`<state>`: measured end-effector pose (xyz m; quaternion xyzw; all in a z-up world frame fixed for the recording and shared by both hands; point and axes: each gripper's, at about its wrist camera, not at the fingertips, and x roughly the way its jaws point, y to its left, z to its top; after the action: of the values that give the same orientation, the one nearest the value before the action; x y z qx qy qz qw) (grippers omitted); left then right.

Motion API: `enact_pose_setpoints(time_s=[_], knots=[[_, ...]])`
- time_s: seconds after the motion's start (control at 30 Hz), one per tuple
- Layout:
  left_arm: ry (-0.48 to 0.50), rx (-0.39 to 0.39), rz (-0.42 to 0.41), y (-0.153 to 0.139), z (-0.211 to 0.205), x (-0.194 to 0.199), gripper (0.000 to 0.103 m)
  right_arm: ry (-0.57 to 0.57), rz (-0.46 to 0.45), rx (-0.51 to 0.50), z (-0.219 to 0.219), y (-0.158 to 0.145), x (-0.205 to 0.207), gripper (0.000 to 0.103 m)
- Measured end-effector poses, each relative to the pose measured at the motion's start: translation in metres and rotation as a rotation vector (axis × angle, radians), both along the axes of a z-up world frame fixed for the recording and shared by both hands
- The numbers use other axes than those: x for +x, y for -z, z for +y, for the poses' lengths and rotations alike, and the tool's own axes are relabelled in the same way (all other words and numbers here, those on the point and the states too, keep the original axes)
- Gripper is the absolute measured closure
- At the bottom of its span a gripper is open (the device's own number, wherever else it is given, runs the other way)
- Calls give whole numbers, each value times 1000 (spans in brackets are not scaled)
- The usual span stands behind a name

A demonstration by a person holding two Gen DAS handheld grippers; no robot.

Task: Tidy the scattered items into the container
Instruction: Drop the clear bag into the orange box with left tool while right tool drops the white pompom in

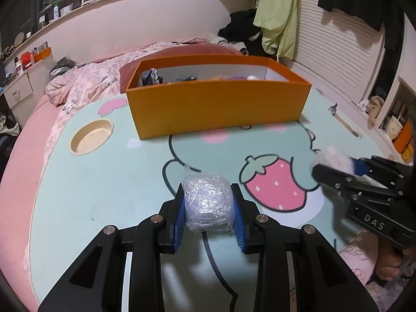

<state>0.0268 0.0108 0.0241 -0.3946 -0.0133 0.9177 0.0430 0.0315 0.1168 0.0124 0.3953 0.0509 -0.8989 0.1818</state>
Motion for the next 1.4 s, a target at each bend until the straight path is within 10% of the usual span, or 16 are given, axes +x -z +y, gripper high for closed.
enact_pose_setpoints(time_s=[0.47,0.73,0.83,1.03,1.4], knots=[[67,19,140,-99,-9,-82,70,-38,42,-193,-7,-98,-87,68],[29,32,47,-74,-21,-157,67,-11,-41,-141,-35,-81,-162,65],[-1,41,-55,-57,-27,-171,65,25,-117,-159,-34,-65,-181,50],[-39,12,7,-56,-33,-140,31,71,-88,-229,-11,-69,-163,31],[-56,-148,57,-29,1,-44,19,45,-27,-4,-13,-44,-58,22]])
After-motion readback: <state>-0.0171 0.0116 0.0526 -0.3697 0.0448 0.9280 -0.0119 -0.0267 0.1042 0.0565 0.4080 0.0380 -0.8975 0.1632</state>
